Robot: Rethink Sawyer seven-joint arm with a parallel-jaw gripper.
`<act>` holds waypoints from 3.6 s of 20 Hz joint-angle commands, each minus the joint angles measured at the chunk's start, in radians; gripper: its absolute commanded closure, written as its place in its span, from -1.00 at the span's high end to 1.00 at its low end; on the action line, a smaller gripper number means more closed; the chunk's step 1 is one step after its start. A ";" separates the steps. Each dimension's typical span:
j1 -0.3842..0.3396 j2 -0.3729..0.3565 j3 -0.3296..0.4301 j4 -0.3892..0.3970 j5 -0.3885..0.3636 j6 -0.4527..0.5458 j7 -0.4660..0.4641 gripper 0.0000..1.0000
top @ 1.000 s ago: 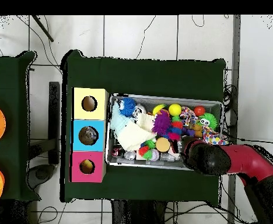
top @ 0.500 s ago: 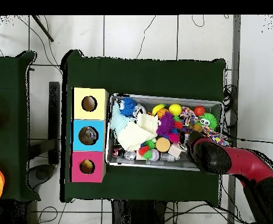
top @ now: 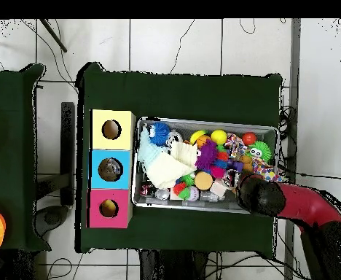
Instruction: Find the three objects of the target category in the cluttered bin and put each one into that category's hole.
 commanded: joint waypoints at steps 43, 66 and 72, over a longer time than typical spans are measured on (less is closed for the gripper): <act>-0.080 0.320 -0.078 -0.109 0.052 -0.152 0.096 1.00; -0.064 0.383 -0.118 -0.041 0.030 -0.297 0.121 1.00; -0.037 0.357 -0.122 -0.032 0.040 -0.265 0.119 -1.00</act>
